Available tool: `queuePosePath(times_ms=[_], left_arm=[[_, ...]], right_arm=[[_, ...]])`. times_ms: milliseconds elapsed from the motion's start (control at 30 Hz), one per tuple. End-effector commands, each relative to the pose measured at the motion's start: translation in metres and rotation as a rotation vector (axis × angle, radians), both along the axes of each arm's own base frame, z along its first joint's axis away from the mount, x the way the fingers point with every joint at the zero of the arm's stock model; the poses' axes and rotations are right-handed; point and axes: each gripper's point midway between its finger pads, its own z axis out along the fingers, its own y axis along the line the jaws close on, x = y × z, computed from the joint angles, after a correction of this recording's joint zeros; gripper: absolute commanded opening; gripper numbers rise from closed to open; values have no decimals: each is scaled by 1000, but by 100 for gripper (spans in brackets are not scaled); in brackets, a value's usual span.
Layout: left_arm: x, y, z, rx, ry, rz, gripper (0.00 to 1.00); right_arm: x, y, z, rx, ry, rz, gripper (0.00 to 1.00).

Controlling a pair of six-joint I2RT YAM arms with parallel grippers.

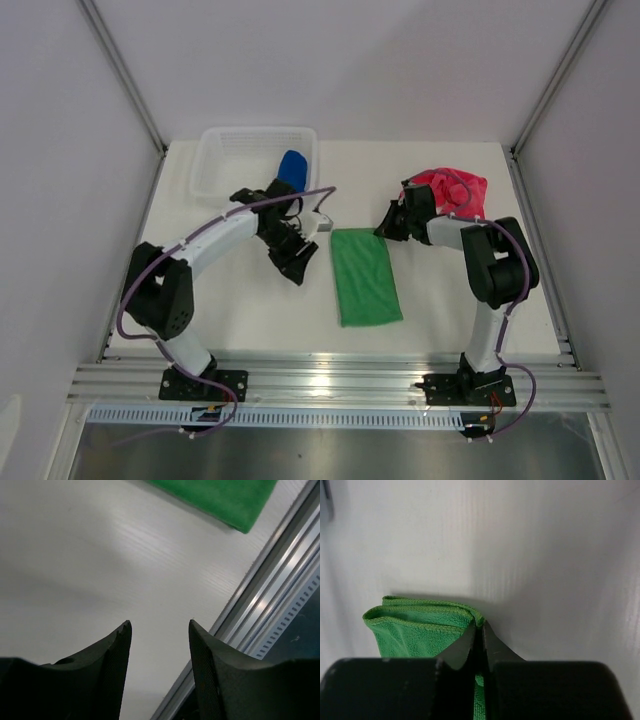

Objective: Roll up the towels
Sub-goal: Fold the towel

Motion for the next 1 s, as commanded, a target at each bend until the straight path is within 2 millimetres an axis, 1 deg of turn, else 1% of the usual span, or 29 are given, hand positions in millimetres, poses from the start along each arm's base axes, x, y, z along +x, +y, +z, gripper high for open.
queuePosePath(times_ms=[0,33,67,100,133,167,200,233,267,300,333,367,400,433,467,500,533,567,600,633,667,700,767,800,833,900,933,967], left_arm=[[-18,-45,11,-77,-80,-277,53],[-32,-59,11,-89,-106,-395,55],[-40,-66,11,-93,-118,-457,56],[-45,-71,9,-81,-140,-508,57],[-48,-78,7,-81,-180,-580,58],[-61,-90,5,-78,-200,-652,59],[-62,-93,2,-52,-235,-682,60],[-72,-105,-1,-58,-269,-758,61],[-74,-113,-1,-62,-302,-787,61],[-75,-115,-7,-40,-330,-805,63],[-85,-123,-9,-48,-357,-854,64],[-84,-135,-9,-72,-408,-871,65],[-88,-137,-15,-67,-414,-890,66],[-96,-143,-17,-74,-427,-926,67],[-101,-144,-25,-69,-415,-940,67],[-103,-149,-29,-75,-421,-947,67],[-105,-151,-33,-70,-417,-941,67],[-106,-149,-44,-53,-396,-943,67],[-105,-151,-48,-55,-401,-939,67],[-103,-152,-51,-51,-407,-933,67],[-97,-149,-58,-17,-421,-917,67],[-94,-150,-62,-8,-434,-909,67],[-88,-148,-69,22,-454,-899,67],[-87,-146,-75,35,-449,-894,67],[-86,-145,-77,41,-455,-889,67],[-81,-139,-82,79,-472,-860,66],[-77,-141,-81,74,-497,-848,67],[-77,-140,-81,76,-503,-842,66]], right_arm=[[6,-28,-13,-58,44,-119,9],[6,-27,-7,-50,37,-110,23],[6,-28,-3,-48,31,-104,33],[9,-32,3,-43,19,-102,39],[4,-34,12,-38,24,-89,48],[3,-38,17,-52,17,-76,50],[4,-45,26,-59,3,-81,51],[5,-49,45,-61,-34,-77,53],[0,-54,52,-71,-34,-74,53],[-3,-60,58,-88,-48,-65,54],[-6,-63,64,-95,-57,-63,54],[-12,-66,78,-99,-82,-60,54],[-16,-69,82,-107,-92,-52,54],[-26,-74,76,-113,-75,-56,55],[-32,-75,77,-101,-72,-49,54],[-36,-77,86,-80,-90,-59,55],[-39,-85,86,-62,-85,-80,54],[-47,-88,80,-42,-69,-86,54],[-52,-87,87,-5,-74,-84,54],[-54,-91,87,0,-74,-91,54],[-60,-96,83,-2,-60,-101,54],[-63,-97,88,-2,-72,-103,54],[-68,-97,89,-3,-82,-90,54],[-74,-96,87,-1,-79,-75,54],[-79,-92,95,14,-106,-48,54],[-90,-91,96,12,-110,-26,54],[-93,-92,108,12,-149,-21,54],[-99,-92,112,8,-157,-13,54]])
